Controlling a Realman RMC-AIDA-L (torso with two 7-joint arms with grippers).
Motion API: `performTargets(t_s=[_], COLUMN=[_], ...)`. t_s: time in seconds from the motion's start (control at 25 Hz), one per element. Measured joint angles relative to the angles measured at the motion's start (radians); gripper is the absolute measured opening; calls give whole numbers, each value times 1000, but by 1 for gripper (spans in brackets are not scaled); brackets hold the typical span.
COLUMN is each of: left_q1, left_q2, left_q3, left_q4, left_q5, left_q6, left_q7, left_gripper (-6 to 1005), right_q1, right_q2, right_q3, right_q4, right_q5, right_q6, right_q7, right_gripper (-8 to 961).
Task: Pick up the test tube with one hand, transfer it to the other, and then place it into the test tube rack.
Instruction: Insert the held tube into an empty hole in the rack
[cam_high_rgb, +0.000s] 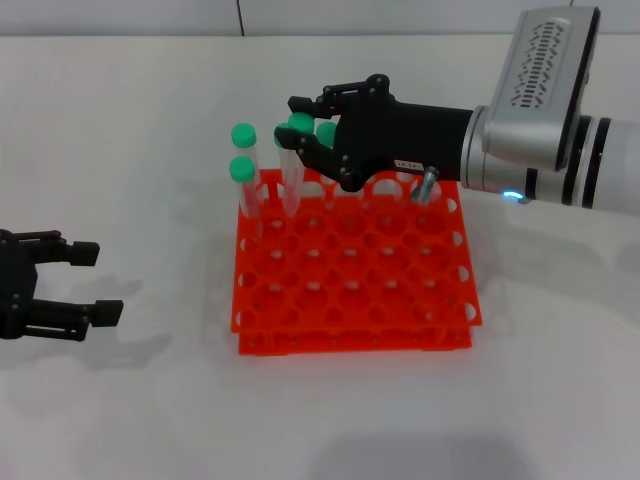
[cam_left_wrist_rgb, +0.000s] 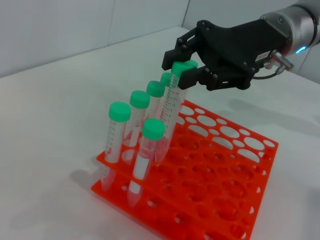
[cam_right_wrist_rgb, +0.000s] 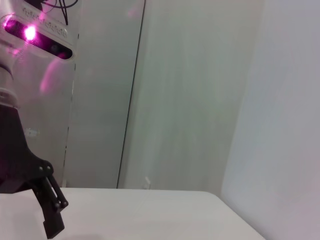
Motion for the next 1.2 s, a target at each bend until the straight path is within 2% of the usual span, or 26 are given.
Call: performTargets(t_s=[1.2], left_q1=[0], left_q2=[0], left_q3=[0], left_q4=[-23], left_q5=[0], left_q6=[-1], left_q7=[15], left_gripper=[888], right_q1=[12], right_q2=[0], right_q3=[-39], right_q4=[2], right_q5=[0], right_q6=[13], right_q7=[6], right_gripper=[277])
